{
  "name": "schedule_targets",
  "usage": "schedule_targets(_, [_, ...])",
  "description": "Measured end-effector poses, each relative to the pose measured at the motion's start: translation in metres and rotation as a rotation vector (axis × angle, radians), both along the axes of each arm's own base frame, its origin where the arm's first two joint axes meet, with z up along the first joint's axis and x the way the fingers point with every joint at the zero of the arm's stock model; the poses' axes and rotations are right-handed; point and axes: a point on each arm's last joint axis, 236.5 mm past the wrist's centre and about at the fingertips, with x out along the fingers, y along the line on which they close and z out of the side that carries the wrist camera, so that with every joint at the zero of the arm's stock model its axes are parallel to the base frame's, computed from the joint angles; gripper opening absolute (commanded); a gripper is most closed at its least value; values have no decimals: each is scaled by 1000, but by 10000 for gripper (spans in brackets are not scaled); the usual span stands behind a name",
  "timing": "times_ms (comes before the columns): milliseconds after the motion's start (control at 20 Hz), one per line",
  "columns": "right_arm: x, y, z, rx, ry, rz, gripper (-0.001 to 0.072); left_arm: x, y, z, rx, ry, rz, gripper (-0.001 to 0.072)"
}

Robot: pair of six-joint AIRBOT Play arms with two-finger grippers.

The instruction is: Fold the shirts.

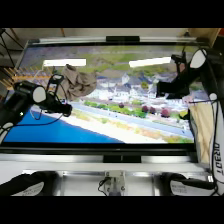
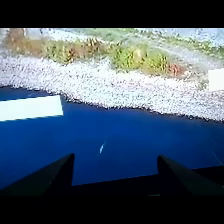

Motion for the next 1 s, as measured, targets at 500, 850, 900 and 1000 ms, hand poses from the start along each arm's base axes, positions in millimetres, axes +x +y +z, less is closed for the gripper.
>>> schedule_targets(500, [67,2,20,25,-292,-51,565,36,-19,11,-109,-152,82,602])
schedule_targets(850, [96,2,37,38,-431,-76,565,129,-20,19,-231,-340,237,663])
schedule_targets(900, [95,2,36,37,-424,-73,565,142,-15,13,-227,-334,260,663])
schedule_targets(1000, [85,3,30,26,-382,-45,565,167,-6,-6,-218,-300,305,663])
